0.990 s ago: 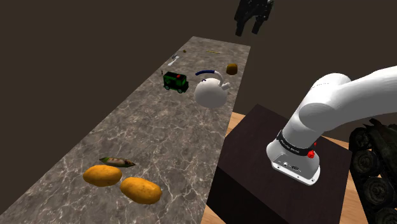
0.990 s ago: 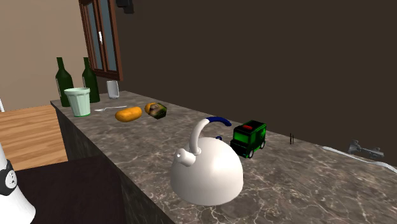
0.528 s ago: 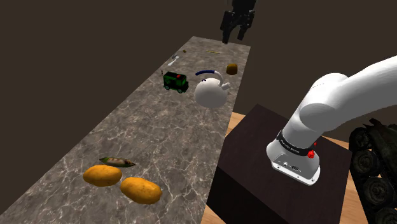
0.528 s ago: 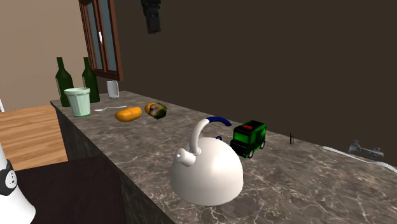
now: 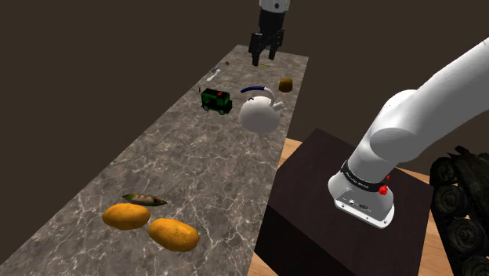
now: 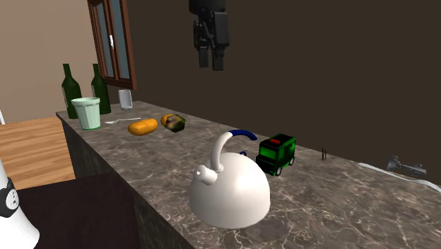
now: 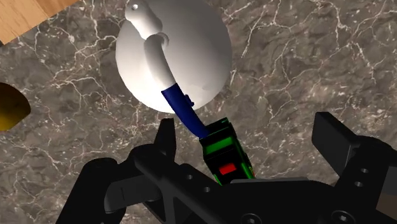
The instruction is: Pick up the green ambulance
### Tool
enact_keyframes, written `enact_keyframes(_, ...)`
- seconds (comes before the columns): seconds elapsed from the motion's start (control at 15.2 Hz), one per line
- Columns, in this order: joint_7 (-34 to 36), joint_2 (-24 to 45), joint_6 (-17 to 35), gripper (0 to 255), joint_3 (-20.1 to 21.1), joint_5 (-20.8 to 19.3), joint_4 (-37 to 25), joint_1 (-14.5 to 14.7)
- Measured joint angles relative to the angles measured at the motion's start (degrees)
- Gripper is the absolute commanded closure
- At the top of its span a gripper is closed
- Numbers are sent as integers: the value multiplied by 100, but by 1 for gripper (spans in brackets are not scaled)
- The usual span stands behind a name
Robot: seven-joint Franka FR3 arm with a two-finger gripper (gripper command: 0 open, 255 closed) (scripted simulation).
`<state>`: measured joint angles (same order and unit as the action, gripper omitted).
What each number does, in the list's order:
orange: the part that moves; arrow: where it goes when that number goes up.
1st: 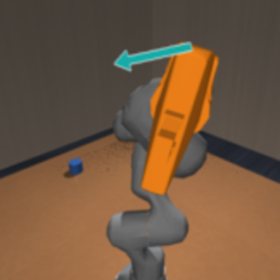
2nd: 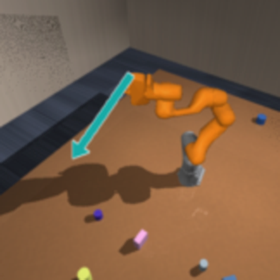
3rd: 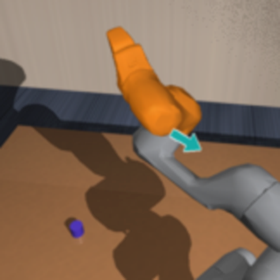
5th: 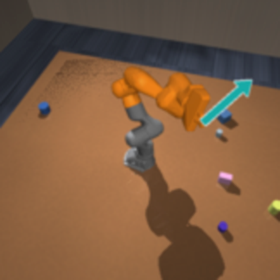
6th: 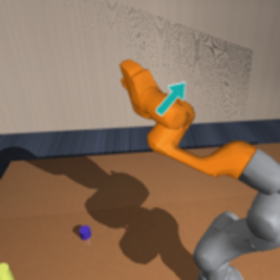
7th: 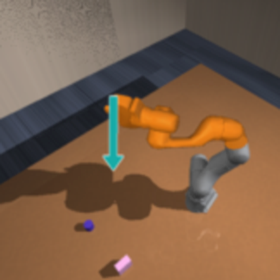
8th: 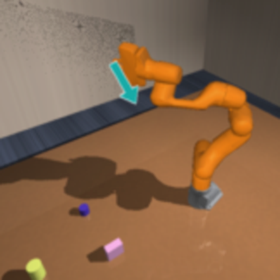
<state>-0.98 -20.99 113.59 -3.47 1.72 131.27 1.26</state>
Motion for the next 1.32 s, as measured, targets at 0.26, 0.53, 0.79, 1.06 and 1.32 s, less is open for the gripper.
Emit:
enact_keyframes(0.26,-258,810,509,0,-18,-20,-267,56)
enact_keyframes(0.53,-489,1731,835,0,-8,-25,-835,105)
enact_keyframes(0.79,-697,2612,1202,0,24,-41,-1319,138)
enact_keyframes(1.06,-898,3481,1308,0,61,-78,-2064,152)
enact_keyframes(1.32,-1064,4340,1392,0,106,-140,-2812,172)
